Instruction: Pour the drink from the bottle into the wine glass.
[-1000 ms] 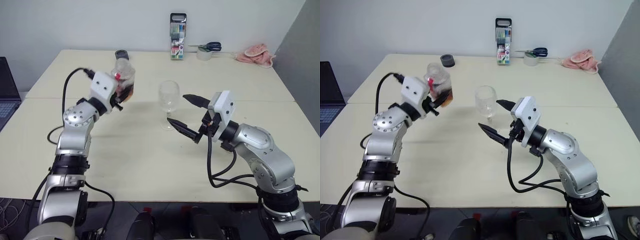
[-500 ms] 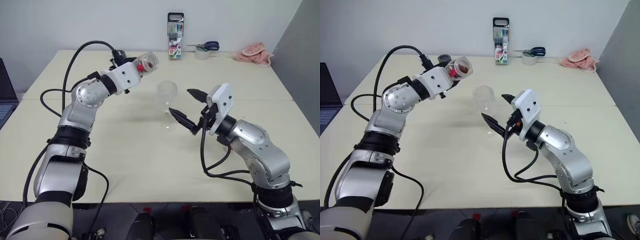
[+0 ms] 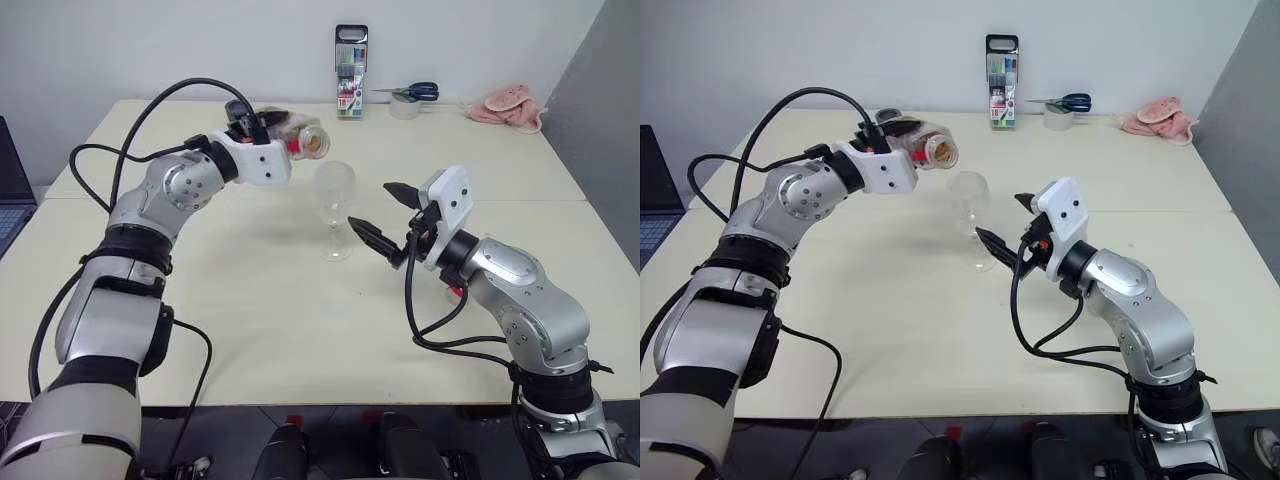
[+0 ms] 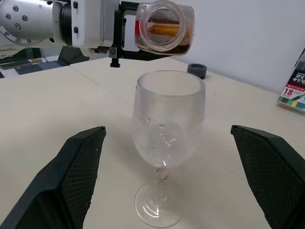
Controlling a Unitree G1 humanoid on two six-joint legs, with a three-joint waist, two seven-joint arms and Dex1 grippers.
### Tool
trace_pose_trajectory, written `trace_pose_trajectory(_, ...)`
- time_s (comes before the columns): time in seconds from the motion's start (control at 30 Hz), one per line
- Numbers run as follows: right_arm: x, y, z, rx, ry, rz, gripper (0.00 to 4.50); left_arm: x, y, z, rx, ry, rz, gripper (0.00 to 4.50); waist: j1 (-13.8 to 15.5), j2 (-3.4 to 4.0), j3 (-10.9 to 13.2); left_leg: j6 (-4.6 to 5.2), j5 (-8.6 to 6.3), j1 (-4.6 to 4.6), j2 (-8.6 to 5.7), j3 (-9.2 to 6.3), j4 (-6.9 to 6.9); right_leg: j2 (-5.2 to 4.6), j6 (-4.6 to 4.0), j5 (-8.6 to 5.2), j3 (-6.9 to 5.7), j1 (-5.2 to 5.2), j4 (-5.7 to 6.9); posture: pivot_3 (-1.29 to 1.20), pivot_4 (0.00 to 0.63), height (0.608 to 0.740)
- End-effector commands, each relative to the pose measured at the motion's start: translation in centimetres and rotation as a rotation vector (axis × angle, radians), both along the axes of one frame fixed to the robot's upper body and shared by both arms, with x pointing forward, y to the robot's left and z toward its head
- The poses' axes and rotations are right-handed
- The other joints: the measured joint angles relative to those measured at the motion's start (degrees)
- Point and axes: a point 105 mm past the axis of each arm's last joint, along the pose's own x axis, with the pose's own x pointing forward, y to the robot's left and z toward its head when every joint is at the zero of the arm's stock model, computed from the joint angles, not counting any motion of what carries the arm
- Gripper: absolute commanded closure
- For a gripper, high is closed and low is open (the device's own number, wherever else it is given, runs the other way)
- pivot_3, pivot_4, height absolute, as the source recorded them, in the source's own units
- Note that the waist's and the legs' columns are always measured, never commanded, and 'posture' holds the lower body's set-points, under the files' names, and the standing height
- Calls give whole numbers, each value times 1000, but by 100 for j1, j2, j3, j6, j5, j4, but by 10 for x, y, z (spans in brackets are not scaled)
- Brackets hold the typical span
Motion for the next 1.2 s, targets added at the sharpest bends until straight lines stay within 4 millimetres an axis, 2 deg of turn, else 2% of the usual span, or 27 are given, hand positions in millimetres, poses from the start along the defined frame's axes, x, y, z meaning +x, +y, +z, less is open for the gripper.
trace_pose_trajectory(0.03, -7, 1, 15, 24, -51, 13, 0, -5, -4, 27, 14, -114, -22, 2816, 0, 0, 0, 0, 0, 0, 0, 0, 0, 0, 0, 0, 0, 0, 0, 0, 150, 740)
trace_pose_trajectory(0.17, -7, 1, 13, 25, -43, 16, 0, -5, -7, 32, 41, -161, -25, 2816, 0, 0, 0, 0, 0, -2, -1, -1, 1, 0, 0, 0, -1, 0, 0, 0, 150, 740)
trace_pose_trajectory(0.7, -9, 6, 12, 32, -39, 61, 0, -1, 0, 39, 95, -243, 13, 2816, -2, 0, 0, 0, 0, -2, -2, 0, 1, 0, 0, 0, -1, -1, 3, 0, 150, 740)
trace_pose_trajectory(1.2, -15, -2, 1, 18, -60, 75, 0, 0, -3, 43, 118, -274, 16, 2816, -1, 0, 0, 0, 0, -1, -1, 1, 2, 0, 0, 0, -1, -2, 5, 0, 150, 740)
